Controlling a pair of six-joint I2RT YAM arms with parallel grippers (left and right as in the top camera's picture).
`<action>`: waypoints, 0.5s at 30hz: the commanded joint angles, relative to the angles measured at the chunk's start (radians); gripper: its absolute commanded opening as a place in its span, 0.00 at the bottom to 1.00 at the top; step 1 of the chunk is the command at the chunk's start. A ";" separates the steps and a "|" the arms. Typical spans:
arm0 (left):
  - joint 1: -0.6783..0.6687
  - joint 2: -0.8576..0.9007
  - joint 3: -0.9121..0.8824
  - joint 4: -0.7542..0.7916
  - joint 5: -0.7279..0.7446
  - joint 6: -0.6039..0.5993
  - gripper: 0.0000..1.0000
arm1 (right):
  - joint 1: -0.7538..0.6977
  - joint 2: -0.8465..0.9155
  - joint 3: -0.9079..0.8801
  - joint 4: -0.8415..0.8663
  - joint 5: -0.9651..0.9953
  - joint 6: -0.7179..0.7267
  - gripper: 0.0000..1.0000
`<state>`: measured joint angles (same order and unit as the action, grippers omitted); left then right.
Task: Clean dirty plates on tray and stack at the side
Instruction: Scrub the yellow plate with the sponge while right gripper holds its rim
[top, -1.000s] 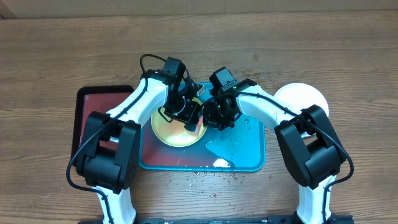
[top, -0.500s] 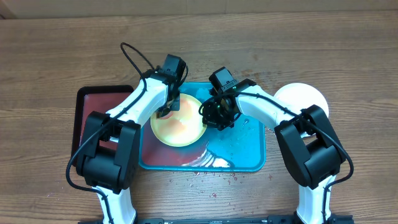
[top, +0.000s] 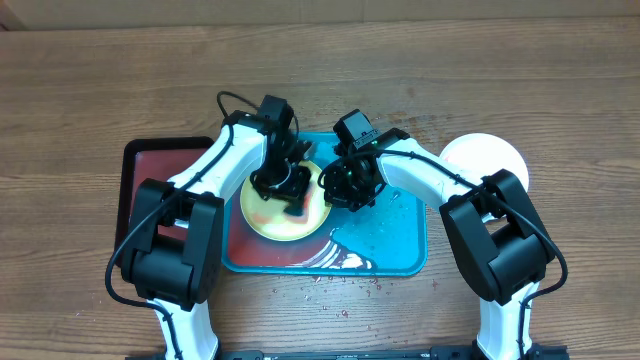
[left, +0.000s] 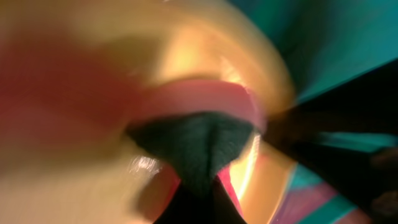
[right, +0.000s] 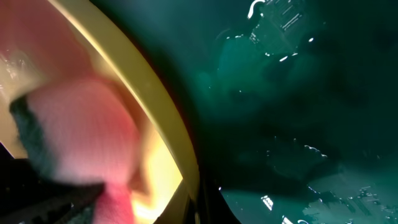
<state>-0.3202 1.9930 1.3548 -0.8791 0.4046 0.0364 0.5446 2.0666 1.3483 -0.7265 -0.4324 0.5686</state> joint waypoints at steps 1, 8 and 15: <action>-0.001 0.014 0.006 0.117 0.113 0.003 0.04 | -0.002 0.025 -0.008 0.003 0.030 -0.001 0.04; 0.009 0.014 0.006 0.204 -0.545 -0.353 0.04 | -0.002 0.025 -0.008 0.002 0.031 -0.001 0.04; 0.033 0.014 0.006 -0.049 -0.845 -0.493 0.04 | -0.002 0.025 -0.008 0.002 0.031 -0.001 0.04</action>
<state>-0.3115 1.9930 1.3659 -0.8654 -0.1986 -0.3435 0.5446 2.0666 1.3487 -0.7227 -0.4328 0.5674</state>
